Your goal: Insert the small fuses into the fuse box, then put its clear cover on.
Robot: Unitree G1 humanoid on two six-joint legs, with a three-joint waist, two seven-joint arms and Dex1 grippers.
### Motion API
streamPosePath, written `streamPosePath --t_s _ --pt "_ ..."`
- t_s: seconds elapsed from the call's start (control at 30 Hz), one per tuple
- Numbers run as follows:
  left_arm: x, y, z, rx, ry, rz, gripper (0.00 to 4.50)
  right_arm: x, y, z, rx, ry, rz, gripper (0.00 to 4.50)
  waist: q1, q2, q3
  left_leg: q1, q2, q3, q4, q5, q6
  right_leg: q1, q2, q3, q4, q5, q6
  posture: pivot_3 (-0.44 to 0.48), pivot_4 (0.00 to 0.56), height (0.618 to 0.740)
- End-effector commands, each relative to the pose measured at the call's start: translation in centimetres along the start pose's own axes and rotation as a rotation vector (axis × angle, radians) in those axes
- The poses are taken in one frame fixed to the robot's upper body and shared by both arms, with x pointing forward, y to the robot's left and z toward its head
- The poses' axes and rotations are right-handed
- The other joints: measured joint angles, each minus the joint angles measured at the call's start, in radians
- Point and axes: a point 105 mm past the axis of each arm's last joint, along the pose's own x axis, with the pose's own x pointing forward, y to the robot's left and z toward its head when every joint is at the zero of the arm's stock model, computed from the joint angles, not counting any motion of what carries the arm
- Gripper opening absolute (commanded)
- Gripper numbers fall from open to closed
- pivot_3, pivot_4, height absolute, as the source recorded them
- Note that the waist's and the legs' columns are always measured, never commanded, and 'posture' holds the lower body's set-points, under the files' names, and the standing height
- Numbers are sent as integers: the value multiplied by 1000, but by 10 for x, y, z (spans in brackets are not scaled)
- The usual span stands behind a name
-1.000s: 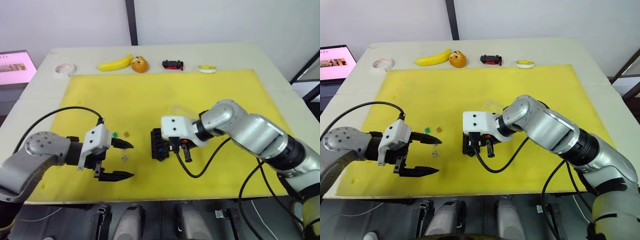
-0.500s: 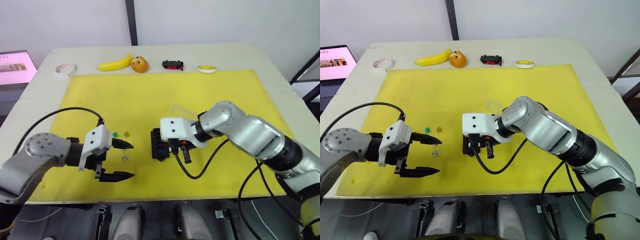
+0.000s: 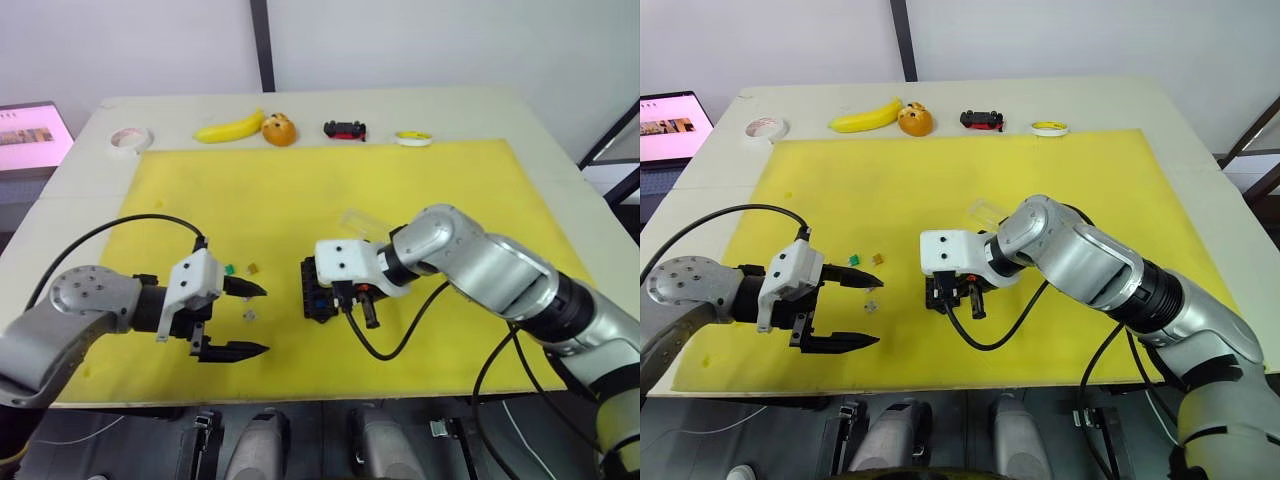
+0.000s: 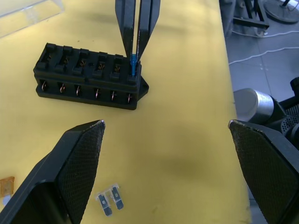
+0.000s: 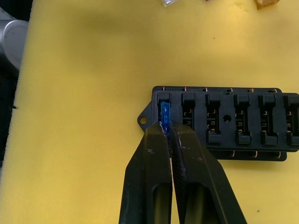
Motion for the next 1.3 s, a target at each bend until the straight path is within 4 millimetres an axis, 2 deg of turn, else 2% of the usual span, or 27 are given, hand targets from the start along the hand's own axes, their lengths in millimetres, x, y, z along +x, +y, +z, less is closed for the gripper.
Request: streamPosePath --t_s 0.03,0.13,0.27,0.43,0.67,1.07,1.3 --pt "-5 2 6 37 -13 24 4455 -1 1 9 5 -10 14 0 -1 0 0 0 0 0 0 0 0 0 0 0 0 0 0 0 150 740" --pt "-5 2 5 37 -13 27 4455 -6 0 17 30 -32 20 0 -1 0 0 0 0 0 0 0 0 0 0 0 1 0 0 0 150 740" --pt "-6 2 5 38 -13 29 4455 -13 -3 23 -93 35 -18 0 0 0 0 0 0 0 0 0 0 -1 0 0 2 0 0 0 150 740" --pt "-6 1 4 37 -11 29 4455 -19 -5 28 -58 52 -4 0 0 0 0 0 0 0 1 0 0 -1 0 0 2 0 0 0 150 740" --pt "-7 2 3 38 -9 28 4455 -17 -2 24 -16 89 11 0 0 0 0 0 -1 0 1 0 0 -1 0 0 3 0 0 0 150 740" --pt "-6 3 5 39 -10 21 4455 -12 -6 32 76 109 -18 0 -1 0 0 0 -1 0 1 0 0 -1 -1 0 3 0 0 0 150 740" --pt "-6 3 6 39 -8 17 4455 -8 -7 30 93 134 -23 0 0 0 0 0 -1 0 1 0 0 -1 -1 0 3 0 0 0 150 740"
